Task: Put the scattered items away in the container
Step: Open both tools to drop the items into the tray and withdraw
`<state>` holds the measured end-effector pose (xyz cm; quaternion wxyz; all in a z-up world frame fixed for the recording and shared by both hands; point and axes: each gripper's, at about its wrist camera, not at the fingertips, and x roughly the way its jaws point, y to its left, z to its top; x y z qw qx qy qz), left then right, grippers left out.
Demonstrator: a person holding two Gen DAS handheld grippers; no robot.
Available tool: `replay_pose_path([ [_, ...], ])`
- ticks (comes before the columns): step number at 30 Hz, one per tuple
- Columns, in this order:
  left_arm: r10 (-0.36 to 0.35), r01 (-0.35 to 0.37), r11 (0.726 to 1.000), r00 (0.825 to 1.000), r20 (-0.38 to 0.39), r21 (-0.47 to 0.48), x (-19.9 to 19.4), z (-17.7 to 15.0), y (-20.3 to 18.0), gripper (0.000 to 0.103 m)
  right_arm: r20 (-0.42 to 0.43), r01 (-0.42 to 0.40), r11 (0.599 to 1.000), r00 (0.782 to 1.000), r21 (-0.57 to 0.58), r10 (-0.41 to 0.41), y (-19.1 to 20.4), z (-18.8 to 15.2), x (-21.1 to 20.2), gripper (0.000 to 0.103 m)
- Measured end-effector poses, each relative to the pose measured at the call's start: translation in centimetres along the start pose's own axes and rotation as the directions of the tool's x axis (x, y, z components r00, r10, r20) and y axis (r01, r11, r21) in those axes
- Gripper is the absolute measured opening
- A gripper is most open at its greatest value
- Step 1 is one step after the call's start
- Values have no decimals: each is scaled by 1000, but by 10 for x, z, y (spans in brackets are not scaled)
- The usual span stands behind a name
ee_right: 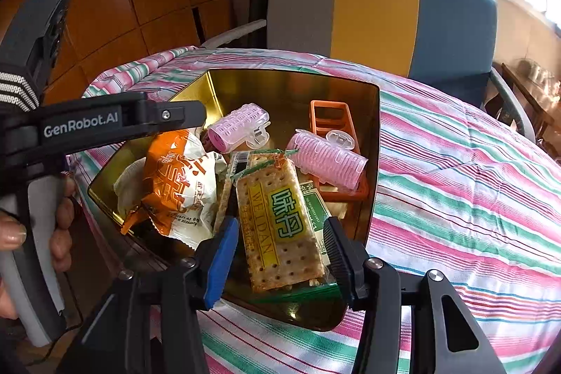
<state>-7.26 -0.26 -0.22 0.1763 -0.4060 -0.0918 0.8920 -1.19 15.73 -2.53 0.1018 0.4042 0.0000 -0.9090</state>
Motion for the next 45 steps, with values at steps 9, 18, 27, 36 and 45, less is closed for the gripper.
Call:
replay_pose_path([
  [9, 191, -194, 979, 980, 52, 68, -33, -25, -11, 64, 32, 52, 998, 998, 36, -53, 11, 4, -16, 64],
  [18, 392, -398, 915, 917, 78, 72, -53, -43, -9, 64, 21, 113, 992, 993, 60, -114, 20, 12, -15, 76],
  [27, 339, -339, 941, 940, 45, -8, -62, -55, 3, 51, 44, 117, 993, 992, 31, -118, 36, 1, -23, 83],
  [36, 351, -350, 936, 936, 32, -26, -64, -57, 3, 53, 61, 130, 991, 990, 18, -130, 40, -1, -28, 86],
  [45, 396, -398, 918, 914, 86, 5, -71, -56, 0, 50, 77, 143, 990, 987, 6, -143, 41, -3, -32, 88],
])
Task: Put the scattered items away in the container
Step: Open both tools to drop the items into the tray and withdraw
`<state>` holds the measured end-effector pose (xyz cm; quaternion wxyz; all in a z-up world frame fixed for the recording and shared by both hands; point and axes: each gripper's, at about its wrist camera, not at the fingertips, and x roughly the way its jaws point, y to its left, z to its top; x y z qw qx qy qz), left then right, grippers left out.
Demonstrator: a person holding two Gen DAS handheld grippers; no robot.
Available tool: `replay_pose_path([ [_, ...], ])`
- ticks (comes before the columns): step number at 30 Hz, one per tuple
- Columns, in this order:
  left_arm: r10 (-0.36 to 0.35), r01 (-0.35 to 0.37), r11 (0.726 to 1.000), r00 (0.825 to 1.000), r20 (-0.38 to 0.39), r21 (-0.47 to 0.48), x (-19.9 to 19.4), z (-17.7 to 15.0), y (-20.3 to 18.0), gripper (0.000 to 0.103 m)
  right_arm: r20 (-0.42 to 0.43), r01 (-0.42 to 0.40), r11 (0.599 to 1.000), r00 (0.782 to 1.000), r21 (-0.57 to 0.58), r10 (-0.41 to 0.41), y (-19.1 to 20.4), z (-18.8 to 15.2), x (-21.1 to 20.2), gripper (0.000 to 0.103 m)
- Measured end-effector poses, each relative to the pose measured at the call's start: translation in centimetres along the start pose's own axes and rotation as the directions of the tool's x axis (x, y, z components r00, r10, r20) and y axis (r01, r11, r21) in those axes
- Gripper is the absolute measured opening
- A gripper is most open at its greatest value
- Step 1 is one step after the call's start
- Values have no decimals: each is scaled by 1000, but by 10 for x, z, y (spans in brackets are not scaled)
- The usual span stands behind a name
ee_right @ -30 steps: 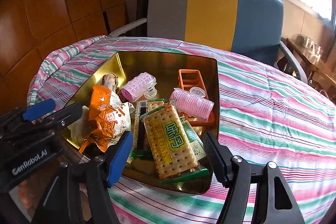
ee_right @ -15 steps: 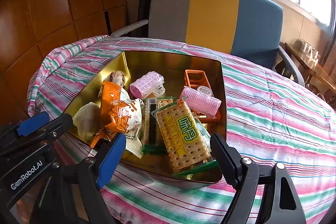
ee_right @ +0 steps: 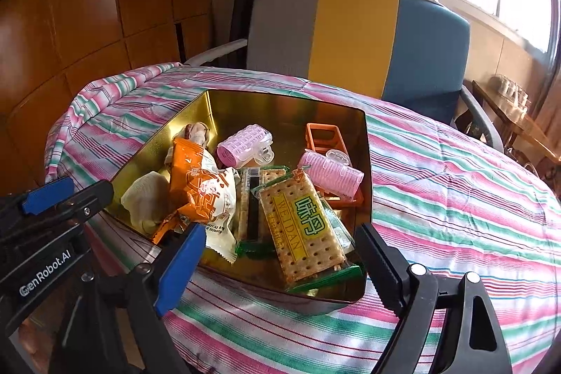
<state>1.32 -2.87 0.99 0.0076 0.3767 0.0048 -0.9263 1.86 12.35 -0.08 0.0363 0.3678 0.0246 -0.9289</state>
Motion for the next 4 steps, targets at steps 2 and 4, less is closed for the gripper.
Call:
replay_pose_path([
  [2, 5, -5, 1000, 1000, -6, 3, 1, 0, 0, 49, 4, 7, 1000, 1000, 0, -7, -1, 0, -1, 88],
  [4, 1, -1, 1000, 999, -34, 4, 4, 1, -1, 50, 12, 17, 1000, 1000, 2, -17, -1, 1, -2, 88],
])
